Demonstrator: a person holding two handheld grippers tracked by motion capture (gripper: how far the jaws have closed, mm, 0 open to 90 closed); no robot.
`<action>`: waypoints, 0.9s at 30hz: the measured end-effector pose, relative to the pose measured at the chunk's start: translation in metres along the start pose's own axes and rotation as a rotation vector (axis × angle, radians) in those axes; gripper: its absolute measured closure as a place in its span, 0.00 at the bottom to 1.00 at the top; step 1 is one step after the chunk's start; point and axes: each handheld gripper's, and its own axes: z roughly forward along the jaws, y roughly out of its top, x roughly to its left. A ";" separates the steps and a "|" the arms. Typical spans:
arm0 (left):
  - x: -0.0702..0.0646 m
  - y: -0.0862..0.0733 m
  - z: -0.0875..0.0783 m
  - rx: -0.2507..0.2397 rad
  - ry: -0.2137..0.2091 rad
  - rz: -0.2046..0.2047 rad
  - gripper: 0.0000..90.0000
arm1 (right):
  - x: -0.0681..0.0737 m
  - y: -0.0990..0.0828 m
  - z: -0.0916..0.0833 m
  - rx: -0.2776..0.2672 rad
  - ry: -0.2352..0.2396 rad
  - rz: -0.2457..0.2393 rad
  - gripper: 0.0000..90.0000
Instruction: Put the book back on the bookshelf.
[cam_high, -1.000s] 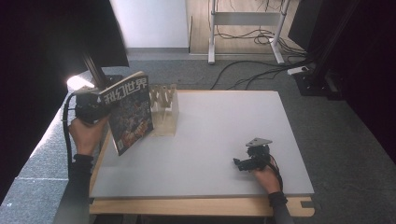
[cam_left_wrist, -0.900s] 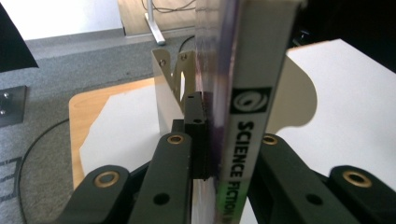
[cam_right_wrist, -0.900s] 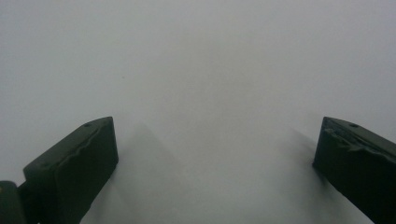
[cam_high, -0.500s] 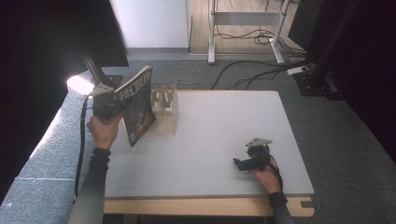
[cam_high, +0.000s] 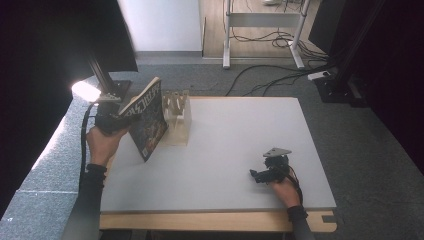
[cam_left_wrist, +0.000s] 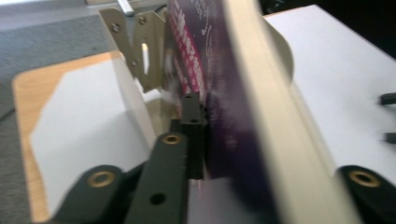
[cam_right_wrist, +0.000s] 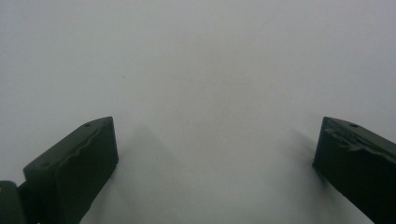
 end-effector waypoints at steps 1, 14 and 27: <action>0.001 0.000 0.001 -0.019 0.001 -0.010 0.92 | 0.000 0.000 0.000 0.000 0.000 -0.001 0.00; 0.007 0.003 0.028 -0.174 0.070 -0.033 0.92 | 0.000 0.000 0.000 0.000 0.002 0.000 0.00; 0.021 -0.001 0.021 -0.158 0.062 -0.055 0.69 | 0.000 0.000 0.000 0.000 0.001 -0.001 0.00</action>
